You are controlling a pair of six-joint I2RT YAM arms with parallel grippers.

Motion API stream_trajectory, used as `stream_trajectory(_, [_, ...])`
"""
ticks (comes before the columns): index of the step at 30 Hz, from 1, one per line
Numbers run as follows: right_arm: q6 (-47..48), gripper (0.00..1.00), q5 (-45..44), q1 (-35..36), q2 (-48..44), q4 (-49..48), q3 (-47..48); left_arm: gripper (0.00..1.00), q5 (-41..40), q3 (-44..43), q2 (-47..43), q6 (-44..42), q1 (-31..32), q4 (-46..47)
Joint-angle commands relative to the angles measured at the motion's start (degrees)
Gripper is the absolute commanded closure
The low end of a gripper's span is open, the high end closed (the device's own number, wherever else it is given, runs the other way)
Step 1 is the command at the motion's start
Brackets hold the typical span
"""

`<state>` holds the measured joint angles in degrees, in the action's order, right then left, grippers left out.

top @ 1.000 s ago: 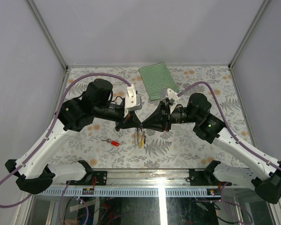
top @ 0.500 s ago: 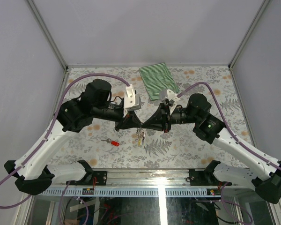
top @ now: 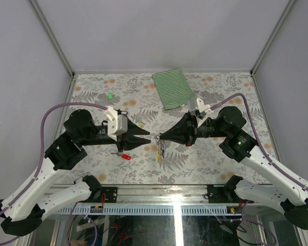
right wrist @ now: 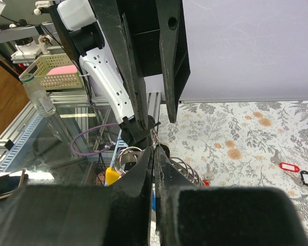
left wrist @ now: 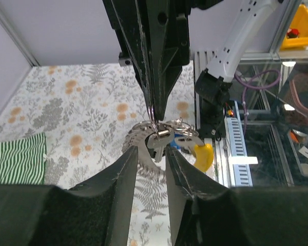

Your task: Put the keys on the keyring

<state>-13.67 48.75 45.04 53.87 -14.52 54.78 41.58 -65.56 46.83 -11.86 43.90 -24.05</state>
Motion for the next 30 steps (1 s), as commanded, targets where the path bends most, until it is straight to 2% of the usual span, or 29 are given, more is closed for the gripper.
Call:
stream_trajectory(1, [-1.89, 1.0, -0.03, 0.58, -1.13, -5.3, 2.01, 0.7, -0.66, 2.79, -1.78, 4.88, 0.23, 14.4])
stream_trajectory(6, [-3.21, 1.0, -1.2, 0.58, -1.03, -7.25, 1.44, 0.7, 0.35, 4.02, -1.61, 6.12, 0.23, 17.37])
stream_trajectory(27, [-4.37, 1.0, -2.25, 0.58, -1.86, -8.5, 0.77, 0.7, 2.42, 3.7, 0.69, 6.85, 0.29, 17.46])
stream_trajectory(29, [-4.38, 1.0, -2.26, 0.54, -1.97, -8.5, 0.82, 0.73, 2.42, 3.7, 0.81, 6.84, 0.29, 17.46])
stream_trajectory(30, [-4.31, 1.0, -2.32, 0.53, -2.01, -8.5, 0.71, 0.79, 2.38, 3.69, 0.84, 6.78, 0.25, 17.46])
